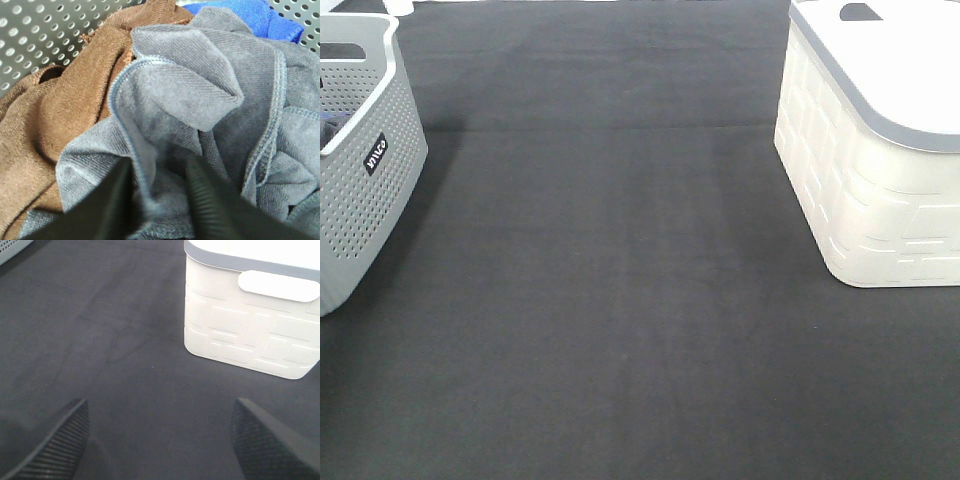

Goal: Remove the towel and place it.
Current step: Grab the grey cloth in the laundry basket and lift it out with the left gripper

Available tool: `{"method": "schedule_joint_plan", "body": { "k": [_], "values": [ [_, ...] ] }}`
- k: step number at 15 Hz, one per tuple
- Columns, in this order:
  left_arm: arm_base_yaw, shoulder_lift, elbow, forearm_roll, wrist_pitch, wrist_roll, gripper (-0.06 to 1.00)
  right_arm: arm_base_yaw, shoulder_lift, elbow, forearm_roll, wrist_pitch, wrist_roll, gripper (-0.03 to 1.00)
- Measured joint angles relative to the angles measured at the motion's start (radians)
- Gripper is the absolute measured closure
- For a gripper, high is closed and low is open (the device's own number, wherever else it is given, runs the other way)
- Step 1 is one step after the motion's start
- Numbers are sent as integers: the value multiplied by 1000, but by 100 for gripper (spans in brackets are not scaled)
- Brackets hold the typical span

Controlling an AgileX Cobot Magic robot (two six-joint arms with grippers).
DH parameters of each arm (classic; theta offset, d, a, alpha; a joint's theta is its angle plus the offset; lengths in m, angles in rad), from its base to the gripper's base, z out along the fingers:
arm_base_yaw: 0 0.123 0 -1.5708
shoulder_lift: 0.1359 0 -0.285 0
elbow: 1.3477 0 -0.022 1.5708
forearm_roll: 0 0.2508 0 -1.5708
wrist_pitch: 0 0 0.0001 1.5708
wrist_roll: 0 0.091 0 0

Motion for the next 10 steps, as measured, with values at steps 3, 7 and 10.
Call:
{"method": "schedule_joint_plan", "body": {
  "k": [3, 7, 10],
  "values": [
    [0, 0, 0, 4, 7, 0, 91, 0, 0, 0, 0, 0, 0, 20],
    [0, 0, 0, 3, 7, 35, 94, 0, 0, 0, 0, 0, 0, 20],
    [0, -1, 0, 1, 7, 83, 94, 0, 0, 0, 0, 0, 0, 20]
  ]
}}
